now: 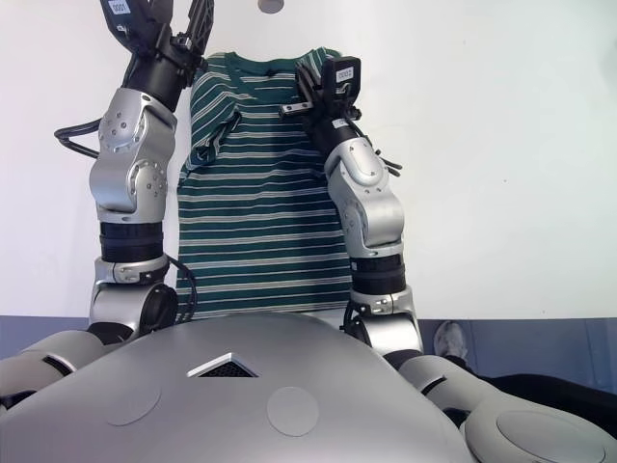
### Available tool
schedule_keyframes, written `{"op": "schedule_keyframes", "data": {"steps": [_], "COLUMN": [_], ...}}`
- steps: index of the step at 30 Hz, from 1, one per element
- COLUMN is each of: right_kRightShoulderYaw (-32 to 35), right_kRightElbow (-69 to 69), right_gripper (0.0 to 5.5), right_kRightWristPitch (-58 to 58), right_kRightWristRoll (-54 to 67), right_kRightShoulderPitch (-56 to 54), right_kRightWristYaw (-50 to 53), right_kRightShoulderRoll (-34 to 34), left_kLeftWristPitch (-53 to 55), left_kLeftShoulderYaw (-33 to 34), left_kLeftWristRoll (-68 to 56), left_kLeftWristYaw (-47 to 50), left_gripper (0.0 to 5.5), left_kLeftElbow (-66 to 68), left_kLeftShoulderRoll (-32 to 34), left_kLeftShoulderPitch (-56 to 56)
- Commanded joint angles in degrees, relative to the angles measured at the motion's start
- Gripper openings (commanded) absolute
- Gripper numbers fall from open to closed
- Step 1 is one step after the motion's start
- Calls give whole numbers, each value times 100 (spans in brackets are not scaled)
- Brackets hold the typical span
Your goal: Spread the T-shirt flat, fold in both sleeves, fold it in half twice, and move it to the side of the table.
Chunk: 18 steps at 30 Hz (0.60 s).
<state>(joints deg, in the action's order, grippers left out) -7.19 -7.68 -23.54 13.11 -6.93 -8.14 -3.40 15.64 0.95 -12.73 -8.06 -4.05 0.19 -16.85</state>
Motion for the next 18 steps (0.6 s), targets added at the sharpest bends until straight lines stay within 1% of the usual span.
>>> {"op": "schedule_keyframes", "data": {"steps": [1, 6, 10, 13, 14, 17, 18], "right_kRightShoulderYaw": [-21, -27, -216, -329, -338, -338, -337], "right_kRightElbow": [37, 76, 283, 349, 366, 428, 431], "right_gripper": [14, 14, 14, 14, 26, 28, 48], "right_kRightWristPitch": [-66, -92, 207, 305, 338, 433, 453], "right_kRightWristRoll": [-80, -181, -773, -978, -1015, -1109, -1126], "right_kRightShoulderPitch": [-40, -38, -87, -64, -53, -28, -17], "right_kRightWristYaw": [23, 53, 174, 126, 120, 145, 129], "right_kRightShoulderRoll": [20, 60, 283, 365, 366, 378, 377], "left_kLeftWristPitch": [-55, -69, -81, -90, -91, -91, -92], "left_kLeftShoulderYaw": [-15, -21, -27, -30, -30, -32, -34], "left_kLeftWristRoll": [83, 83, 82, 78, 78, 74, 73], "left_kLeftWristYaw": [35, 46, 45, 35, 35, 28, 25], "left_gripper": [291, 291, 291, 291, 291, 291, 291], "left_kLeftElbow": [93, 97, 94, 92, 89, 84, 83], "left_kLeftShoulderRoll": [6, -4, -9, -7, -6, -3, -3], "left_kLeftShoulderPitch": [14, 7, 18, 24, 29, 35, 38]}}
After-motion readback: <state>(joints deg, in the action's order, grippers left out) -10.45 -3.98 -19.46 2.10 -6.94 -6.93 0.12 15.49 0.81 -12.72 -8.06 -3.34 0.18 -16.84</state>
